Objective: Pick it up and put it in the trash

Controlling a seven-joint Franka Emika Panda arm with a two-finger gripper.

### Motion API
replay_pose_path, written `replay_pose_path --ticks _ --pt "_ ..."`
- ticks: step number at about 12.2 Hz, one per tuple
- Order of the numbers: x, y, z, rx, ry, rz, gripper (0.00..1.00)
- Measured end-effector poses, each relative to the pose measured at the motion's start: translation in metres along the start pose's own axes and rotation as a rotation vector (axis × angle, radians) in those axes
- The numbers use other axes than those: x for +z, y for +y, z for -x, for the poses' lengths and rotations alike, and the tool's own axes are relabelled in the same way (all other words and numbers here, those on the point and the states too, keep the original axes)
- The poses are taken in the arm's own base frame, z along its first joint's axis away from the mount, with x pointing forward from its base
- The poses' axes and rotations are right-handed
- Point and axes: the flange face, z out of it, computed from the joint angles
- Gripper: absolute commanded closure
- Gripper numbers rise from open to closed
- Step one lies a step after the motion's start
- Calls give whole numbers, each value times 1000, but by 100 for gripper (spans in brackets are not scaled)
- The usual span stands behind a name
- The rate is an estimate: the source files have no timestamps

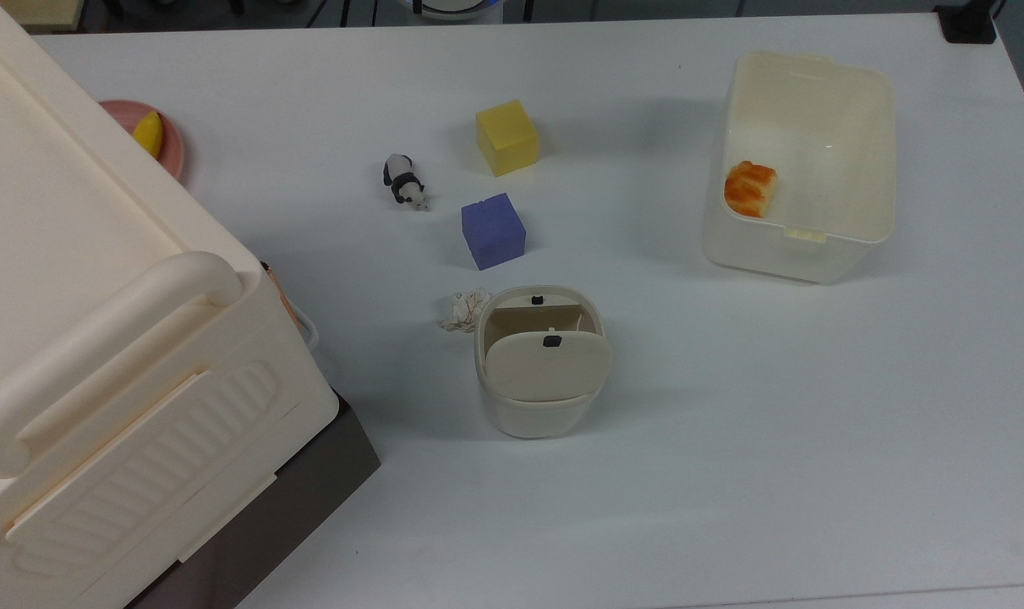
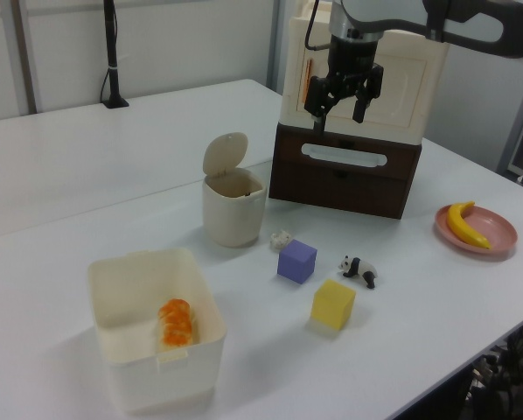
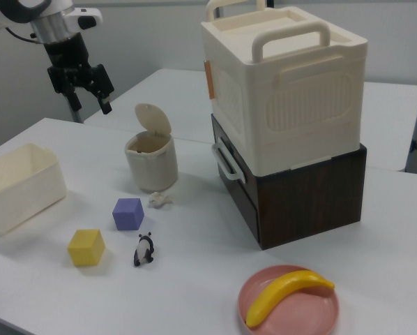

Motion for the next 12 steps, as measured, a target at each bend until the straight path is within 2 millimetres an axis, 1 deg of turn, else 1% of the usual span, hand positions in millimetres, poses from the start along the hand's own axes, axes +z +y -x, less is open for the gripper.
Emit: replay_pose_path --ticks 1,12 --pt "8 -1 -4 -1 -14 1 0" --pt "10 0 -5 1 -16 1 0"
